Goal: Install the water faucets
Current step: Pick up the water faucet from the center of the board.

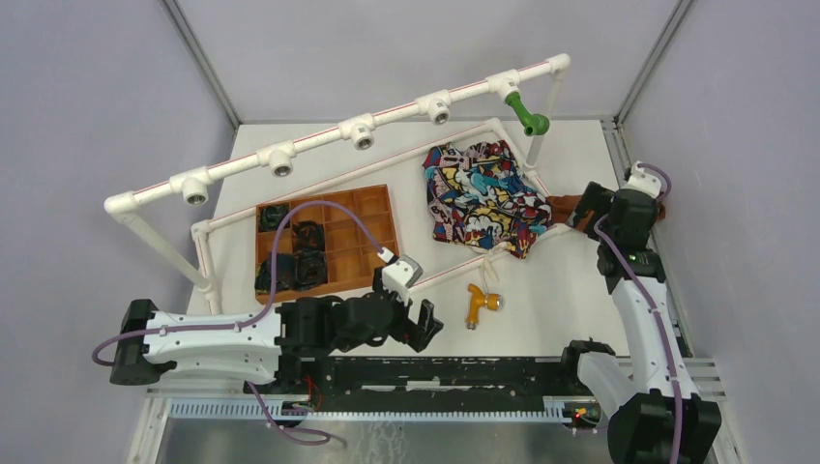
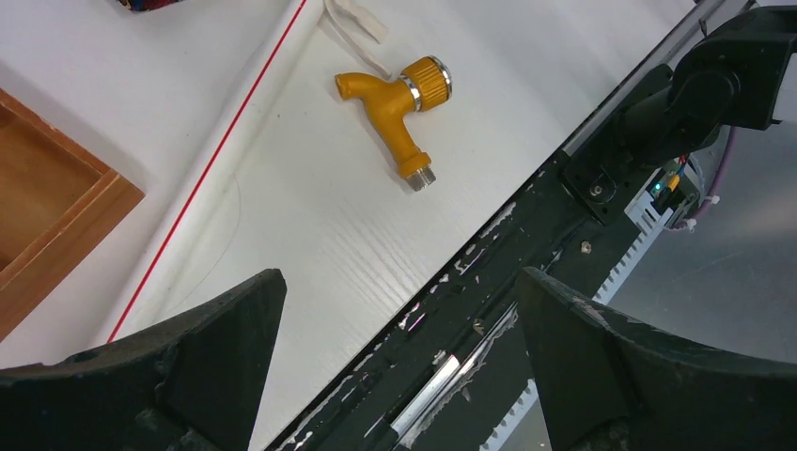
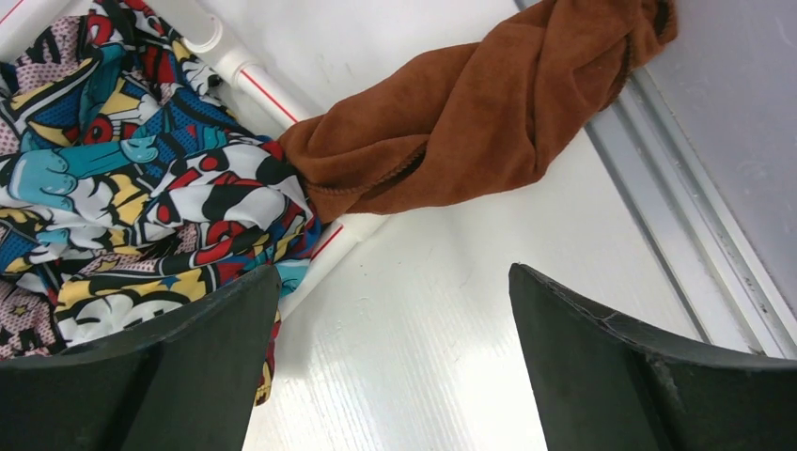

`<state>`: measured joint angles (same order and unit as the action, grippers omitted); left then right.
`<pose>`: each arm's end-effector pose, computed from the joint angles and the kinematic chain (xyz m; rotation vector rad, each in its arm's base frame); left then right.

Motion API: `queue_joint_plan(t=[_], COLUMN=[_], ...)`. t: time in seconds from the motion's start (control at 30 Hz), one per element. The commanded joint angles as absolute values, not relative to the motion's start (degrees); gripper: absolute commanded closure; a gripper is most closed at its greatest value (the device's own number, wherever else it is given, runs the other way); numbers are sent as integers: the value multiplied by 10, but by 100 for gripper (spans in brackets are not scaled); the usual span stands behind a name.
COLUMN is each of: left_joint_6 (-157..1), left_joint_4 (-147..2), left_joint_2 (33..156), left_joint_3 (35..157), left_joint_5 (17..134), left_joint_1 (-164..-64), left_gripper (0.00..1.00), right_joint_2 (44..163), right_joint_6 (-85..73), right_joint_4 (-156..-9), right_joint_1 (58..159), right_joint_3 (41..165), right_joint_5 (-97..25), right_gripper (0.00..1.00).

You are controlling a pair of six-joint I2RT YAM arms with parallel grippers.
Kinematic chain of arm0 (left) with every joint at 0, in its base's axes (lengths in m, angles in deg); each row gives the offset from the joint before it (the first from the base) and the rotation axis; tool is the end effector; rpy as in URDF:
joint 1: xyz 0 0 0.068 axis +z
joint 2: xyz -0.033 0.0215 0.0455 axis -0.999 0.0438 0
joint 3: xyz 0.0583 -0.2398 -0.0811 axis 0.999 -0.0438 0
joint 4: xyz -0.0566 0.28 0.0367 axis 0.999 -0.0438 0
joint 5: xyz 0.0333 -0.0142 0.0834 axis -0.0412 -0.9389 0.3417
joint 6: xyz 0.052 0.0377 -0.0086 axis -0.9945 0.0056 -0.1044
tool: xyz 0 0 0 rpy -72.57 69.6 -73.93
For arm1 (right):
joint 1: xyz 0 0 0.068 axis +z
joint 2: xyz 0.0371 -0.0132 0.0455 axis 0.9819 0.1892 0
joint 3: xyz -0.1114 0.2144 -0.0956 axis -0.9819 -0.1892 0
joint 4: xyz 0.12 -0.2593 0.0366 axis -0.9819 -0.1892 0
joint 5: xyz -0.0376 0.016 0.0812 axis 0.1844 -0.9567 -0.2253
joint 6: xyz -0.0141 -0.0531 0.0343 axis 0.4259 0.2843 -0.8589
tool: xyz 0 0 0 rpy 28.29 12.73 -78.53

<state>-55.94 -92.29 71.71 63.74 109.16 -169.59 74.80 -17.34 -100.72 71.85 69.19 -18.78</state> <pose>0.0562 -0.2463 0.2507 0.6204 2.0444 -0.7742 0.2515 -0.0403 0.2606 0.5496 2.0020 -0.0561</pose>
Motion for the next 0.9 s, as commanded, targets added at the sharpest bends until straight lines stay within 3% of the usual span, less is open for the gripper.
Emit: queue_joint_plan(t=[0.0, 0.27, 0.5, 0.7, 0.87], left_joint_6=[-571, -553, -536, -474, -454], left_joint_4=[-917, -918, -932, -978, -997], left_joint_2=[720, 744, 756, 737, 718], left_joint_3=[666, 673, 675, 678, 682], left_joint_5=[1117, 1161, 1201, 1277, 1275], left_joint_1=[-1698, -1698, -1698, -1697, -1697], left_gripper=[0, 0, 0, 0, 0], right_joint_2=[735, 706, 702, 674, 671], right_joint_6=[-178, -220, -149, -177, -233], right_joint_4=[-1004, -1025, -990, -1018, -1051], right_joint_1=[717, 717, 725, 921, 1064], right_joint_3=[707, 693, 657, 613, 569], right_joint_5=[-135, -51, -304, -221, -171], right_gripper=[2, 2, 2, 2, 3])
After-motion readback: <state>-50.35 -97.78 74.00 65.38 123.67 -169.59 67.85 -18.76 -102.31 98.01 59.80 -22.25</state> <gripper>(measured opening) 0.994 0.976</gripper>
